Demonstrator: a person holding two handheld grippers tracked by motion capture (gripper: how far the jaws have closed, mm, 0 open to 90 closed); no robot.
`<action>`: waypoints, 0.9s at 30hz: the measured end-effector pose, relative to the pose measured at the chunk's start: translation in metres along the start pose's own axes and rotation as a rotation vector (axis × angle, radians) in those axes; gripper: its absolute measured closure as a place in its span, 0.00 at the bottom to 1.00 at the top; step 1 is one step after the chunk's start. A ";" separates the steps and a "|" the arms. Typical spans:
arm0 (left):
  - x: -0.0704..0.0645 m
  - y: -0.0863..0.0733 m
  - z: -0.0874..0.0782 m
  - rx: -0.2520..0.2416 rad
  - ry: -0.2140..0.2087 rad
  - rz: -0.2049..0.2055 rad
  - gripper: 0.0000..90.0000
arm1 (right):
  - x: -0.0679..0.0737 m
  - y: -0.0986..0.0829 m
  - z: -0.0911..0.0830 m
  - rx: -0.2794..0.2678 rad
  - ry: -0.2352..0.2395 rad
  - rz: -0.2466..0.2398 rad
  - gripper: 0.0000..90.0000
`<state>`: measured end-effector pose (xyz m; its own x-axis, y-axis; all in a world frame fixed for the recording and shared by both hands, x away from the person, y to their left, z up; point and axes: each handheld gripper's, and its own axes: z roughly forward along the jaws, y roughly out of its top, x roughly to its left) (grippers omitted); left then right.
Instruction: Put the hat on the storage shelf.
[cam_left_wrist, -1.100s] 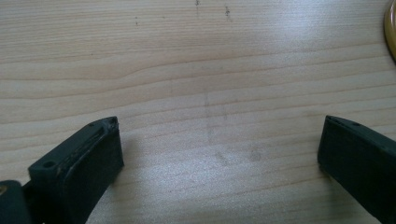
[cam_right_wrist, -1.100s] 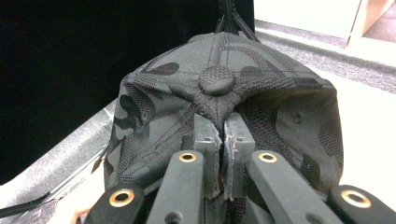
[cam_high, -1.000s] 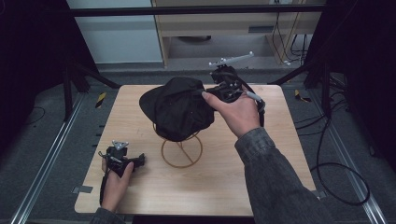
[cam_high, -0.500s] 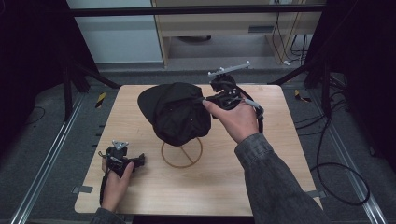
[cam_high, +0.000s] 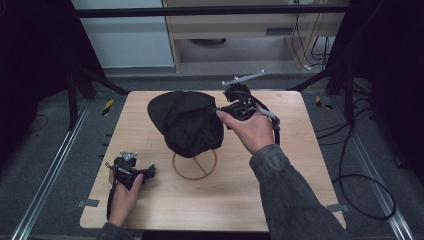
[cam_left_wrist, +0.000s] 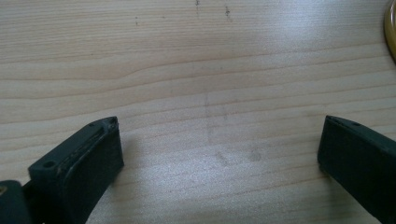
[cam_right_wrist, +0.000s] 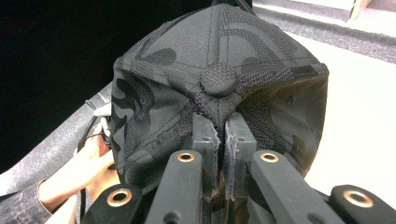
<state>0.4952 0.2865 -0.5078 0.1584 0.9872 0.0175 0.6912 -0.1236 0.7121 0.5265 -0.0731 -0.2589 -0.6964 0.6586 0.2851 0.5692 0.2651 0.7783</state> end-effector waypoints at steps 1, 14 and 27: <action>0.000 0.000 0.000 0.000 0.000 0.000 0.00 | 0.000 0.000 0.000 0.000 0.000 0.000 0.95; 0.000 0.000 0.000 -0.001 0.000 -0.001 0.00 | -0.001 -0.004 0.011 0.019 -0.003 0.001 0.93; 0.000 0.000 0.000 -0.001 0.000 -0.001 0.00 | -0.004 -0.006 0.022 0.029 -0.004 0.018 0.92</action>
<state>0.4952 0.2865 -0.5078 0.1578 0.9873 0.0169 0.6908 -0.1226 0.7126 0.5354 -0.0620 -0.2773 -0.6840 0.6663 0.2968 0.5942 0.2730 0.7566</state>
